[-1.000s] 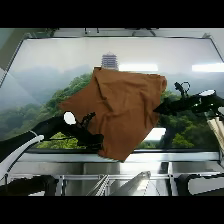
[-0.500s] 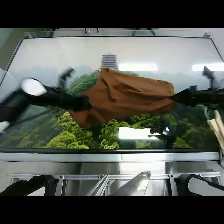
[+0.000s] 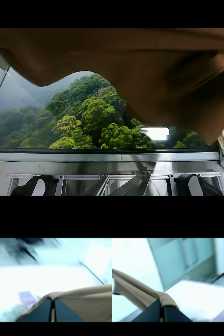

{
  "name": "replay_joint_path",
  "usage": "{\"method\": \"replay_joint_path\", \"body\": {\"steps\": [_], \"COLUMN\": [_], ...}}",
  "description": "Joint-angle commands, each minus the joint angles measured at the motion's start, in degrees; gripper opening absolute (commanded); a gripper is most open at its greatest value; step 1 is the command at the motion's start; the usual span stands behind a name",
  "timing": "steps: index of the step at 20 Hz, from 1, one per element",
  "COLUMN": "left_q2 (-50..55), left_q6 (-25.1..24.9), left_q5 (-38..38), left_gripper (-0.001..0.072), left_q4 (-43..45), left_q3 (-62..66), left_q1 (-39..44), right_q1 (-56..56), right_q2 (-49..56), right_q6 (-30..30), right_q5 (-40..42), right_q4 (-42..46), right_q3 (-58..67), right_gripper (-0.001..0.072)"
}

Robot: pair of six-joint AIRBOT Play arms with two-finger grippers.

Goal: Fold the shirts.

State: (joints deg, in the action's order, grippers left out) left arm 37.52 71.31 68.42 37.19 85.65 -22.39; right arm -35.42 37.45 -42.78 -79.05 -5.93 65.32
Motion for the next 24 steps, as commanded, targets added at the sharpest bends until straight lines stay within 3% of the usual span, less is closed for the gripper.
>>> {"method": "replay_joint_path", "body": {"steps": [1,6,9,11,13,14,15,16,17,18,19,20,24], "left_q2": [-2.58,6.82,16.33,24.87,35.71,41.64,46.88,52.17,56.39,60.0,62.47,64.15,64.02], "left_q6": [-1.4,-1.46,-2.1,-2.8,-4.55,-5.31,-5.31,-5.27,-5.2,-5.2,-4.7,-2.69,-0.28], "left_q5": [0.68,5.38,-0.17,-4.68,-4.46,-3.56,-2.29,0.35,3.82,8.35,12.46,15.65,25.03], "left_gripper": [0.0023,0.0024,0.0023,0.0024,0.0024,0.0026,0.0031,0.0219,0.0337,0.0337,0.0336,0.0336,0.0335], "left_q4": [0.04,1.79,8.63,11.39,11.19,11.06,10.86,10.78,10.78,10.84,10.84,10.86,10.86], "left_q3": [0.13,-10.58,-17.75,-20.31,-17.9,-14.84,-11.15,-6.27,-1.46,3.21,6.8,9.25,8.15], "left_q1": [-7.02,3.82,10.45,11.61,10.56,9.81,9.11,8.11,7.08,5.79,4.46,3.06,-0.72], "right_q1": [-0.52,9.88,22.36,26.36,27.71,27.67,27.21,26.21,24.68,22.29,19.3,16.17,7.04], "right_q2": [-3.82,12.61,28.98,39.15,48.59,52.83,55.89,57.94,58.58,58.36,57.9,57.48,55.98], "right_q6": [2.54,2.54,2.51,2.54,2.16,0.39,-2.19,-5.53,-7.41,-8.76,-9.77,-10.29,-14.29], "right_q5": [13.68,12.46,16.22,22.51,25.88,25.4,24.2,22.8,21.38,19.1,14.93,9.88,-5.49], "right_q4": [6.43,13.64,22.86,23.32,23.06,23.04,23.08,23.08,23.06,23.08,23.12,23.63,35.74], "right_q3": [6.1,6.23,6.21,6.47,9.14,11.43,13.57,15.32,16.04,16.09,16.09,16.06,13.14], "right_gripper": [0.0021,0.0022,0.0021,0.0021,0.0022,0.0063,0.0245,0.0325,0.0324,0.0322,0.0265,0.015,0.0148]}}
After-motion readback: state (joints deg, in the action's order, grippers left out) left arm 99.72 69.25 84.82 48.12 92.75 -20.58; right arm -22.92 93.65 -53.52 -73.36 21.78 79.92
